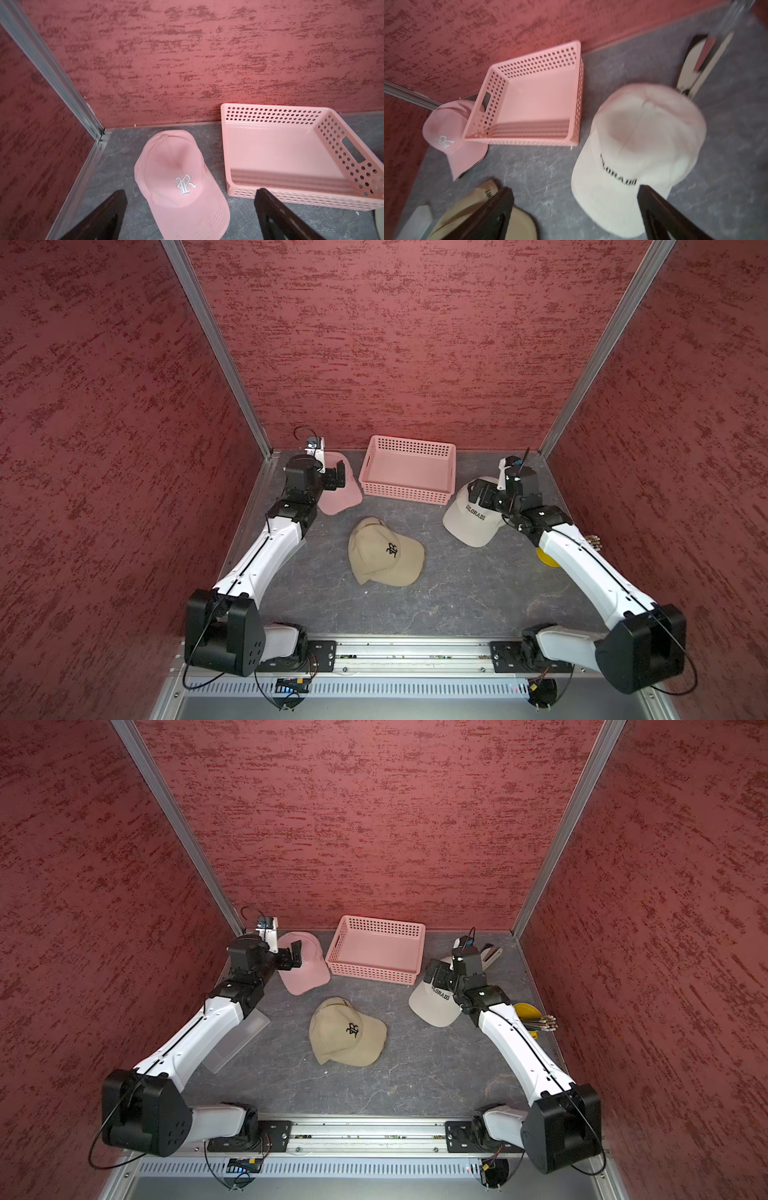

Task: Turn the baseball cap inside out
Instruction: Place the baseball cap at the center of the board, then reset both arms

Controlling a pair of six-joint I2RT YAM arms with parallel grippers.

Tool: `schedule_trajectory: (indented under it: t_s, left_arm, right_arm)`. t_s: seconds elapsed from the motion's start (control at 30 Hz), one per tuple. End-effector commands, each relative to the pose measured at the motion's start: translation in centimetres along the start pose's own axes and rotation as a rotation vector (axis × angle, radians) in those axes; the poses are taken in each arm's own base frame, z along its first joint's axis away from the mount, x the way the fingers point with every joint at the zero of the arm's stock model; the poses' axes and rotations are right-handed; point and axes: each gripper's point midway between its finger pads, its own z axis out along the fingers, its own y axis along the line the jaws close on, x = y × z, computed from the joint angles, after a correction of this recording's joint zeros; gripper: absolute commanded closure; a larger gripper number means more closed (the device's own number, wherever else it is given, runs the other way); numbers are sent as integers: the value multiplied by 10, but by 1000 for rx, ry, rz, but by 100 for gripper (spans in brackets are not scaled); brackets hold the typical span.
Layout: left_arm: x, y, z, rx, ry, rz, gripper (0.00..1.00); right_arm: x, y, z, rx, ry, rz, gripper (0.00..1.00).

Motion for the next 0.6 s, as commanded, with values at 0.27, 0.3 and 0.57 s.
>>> schedule_trajectory:
  t_s: [0.27, 0.3, 0.57]
  left_arm:
    - [55, 82, -25, -188, 61, -217, 0]
    - [54, 82, -25, -179, 49, -203, 0]
    - [63, 86, -27, -140, -14, -187, 0]
  right_arm:
    - [-7, -64, 4, 215, -344, -335, 2]
    - [1, -71, 7, 215, -348, -314, 2]
    - [45, -104, 29, 181, -386, -313, 2]
